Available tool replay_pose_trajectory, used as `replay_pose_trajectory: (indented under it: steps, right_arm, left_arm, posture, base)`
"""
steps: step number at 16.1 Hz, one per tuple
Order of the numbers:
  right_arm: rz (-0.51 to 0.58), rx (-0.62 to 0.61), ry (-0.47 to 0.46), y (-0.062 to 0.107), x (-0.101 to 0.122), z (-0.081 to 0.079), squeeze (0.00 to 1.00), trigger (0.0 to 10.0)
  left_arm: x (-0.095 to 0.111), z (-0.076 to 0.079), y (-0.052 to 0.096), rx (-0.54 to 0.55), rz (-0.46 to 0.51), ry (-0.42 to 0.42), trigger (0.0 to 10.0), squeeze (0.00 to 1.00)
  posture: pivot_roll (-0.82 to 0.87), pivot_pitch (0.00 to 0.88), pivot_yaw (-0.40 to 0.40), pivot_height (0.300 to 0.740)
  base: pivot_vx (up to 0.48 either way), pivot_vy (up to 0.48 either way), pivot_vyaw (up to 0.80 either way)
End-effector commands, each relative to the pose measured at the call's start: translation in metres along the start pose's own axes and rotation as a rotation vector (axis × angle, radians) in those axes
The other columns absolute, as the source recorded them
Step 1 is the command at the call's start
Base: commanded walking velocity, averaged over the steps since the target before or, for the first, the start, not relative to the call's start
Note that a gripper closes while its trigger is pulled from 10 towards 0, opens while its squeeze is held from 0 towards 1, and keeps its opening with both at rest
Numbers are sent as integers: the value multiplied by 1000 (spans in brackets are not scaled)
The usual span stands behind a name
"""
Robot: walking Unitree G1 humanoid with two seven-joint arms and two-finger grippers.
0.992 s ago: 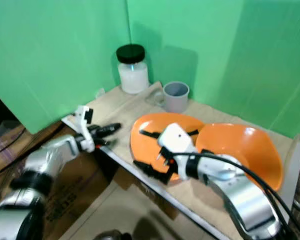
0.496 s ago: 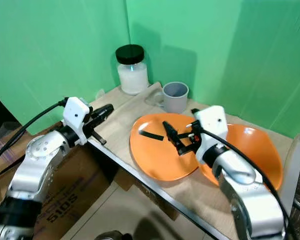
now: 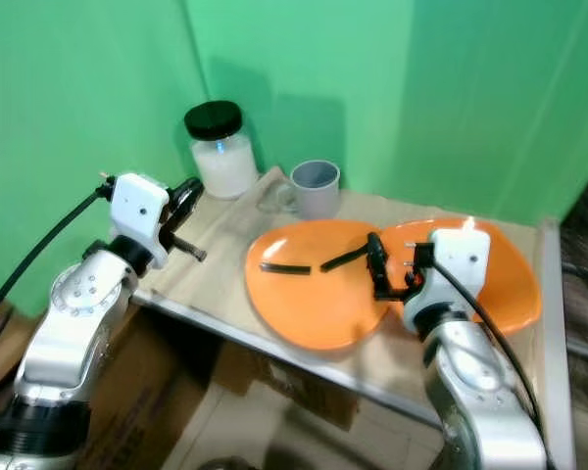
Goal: Setting the table
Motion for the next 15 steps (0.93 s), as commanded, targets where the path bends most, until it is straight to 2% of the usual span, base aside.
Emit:
replay_pose_trajectory:
  steps: [1,3,5,9,10,14,15]
  right_arm:
    - [24,8,7,0,5,-4,0,10000]
    - [25,5,3,0,5,-4,0,10000]
    - [16,3,13,-1,4,-4,0,10000]
    - [1,35,55,-7,6,-3,0,10000]
    - [-17,72,79,-9,4,-3,0,10000]
    - [-120,293,129,-13,-10,-19,0,10000]
    - [-133,309,130,-13,-12,-20,0,10000]
  left_arm:
    - [-2,-3,1,20,-24,-6,10000,0]
    - [-3,-4,1,40,-35,12,10000,0]
    - [-8,-6,0,79,-72,13,10000,0]
    - [-12,-1,1,111,-86,55,10000,0]
    - [-18,3,5,124,-118,108,10000,0]
    - [-22,7,14,124,-138,88,10000,0]
    - [-23,7,14,125,-141,87,10000,0]
  posture:
    - [-13,0,149,740]
    - [-15,0,151,740]
    - [-19,0,145,740]
    - [-12,0,119,740]
    - [-3,0,105,740]
    - [22,0,73,740]
    - [23,0,73,740]
  base:
    - [0,480,-788]
    - [0,480,-784]
    - [0,-480,-788]
    - [0,-480,-788]
    - [0,0,-438]
    - [0,0,0]
    - [0,0,0]
Point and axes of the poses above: a point about 5 cm out from each wrist's last joint towards the gripper, its own y axis pointing back from the gripper into the wrist, its own x axis along the axis of the wrist's last joint, z = x × y, the point moved 2 cm from there along -y, pointing out of the wrist towards the gripper, and after that the axes turned 5 degrees about -y, right-handed, at the moved point
